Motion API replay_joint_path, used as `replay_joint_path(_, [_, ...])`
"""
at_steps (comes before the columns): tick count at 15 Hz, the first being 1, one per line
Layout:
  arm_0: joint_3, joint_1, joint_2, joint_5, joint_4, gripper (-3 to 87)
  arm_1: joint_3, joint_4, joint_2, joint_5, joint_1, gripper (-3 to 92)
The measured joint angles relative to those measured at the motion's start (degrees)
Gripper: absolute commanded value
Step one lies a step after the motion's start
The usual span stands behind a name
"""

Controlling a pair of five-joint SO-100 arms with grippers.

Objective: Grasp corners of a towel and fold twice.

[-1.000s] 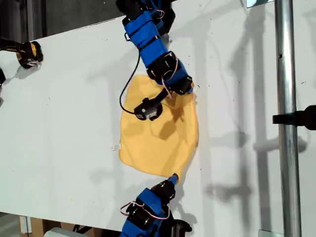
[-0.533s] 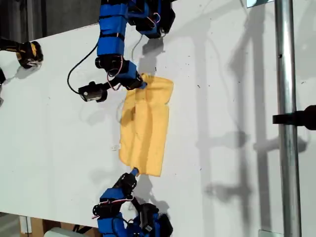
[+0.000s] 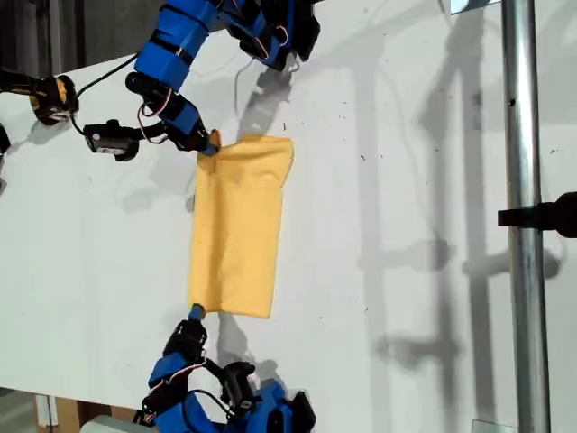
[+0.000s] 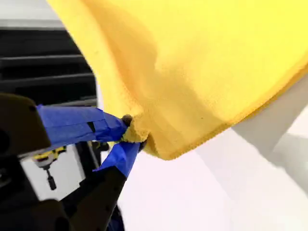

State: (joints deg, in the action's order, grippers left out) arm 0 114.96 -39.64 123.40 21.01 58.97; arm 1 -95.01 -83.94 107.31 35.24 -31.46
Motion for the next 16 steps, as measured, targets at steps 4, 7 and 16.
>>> replay_joint_path(4, [-1.32,-0.79,0.97,-0.97,-2.99,-0.8,-0.62,1.93,8.00,-4.39,-7.47,-0.1])
replay_joint_path(7, [1.14,0.00,2.11,-0.09,-3.16,-0.8,-6.06,1.85,13.54,-4.22,-7.38,-0.1])
replay_joint_path(16, [18.54,9.32,3.78,12.48,-6.86,-0.7,-24.17,4.22,13.97,10.72,12.13,-0.1])
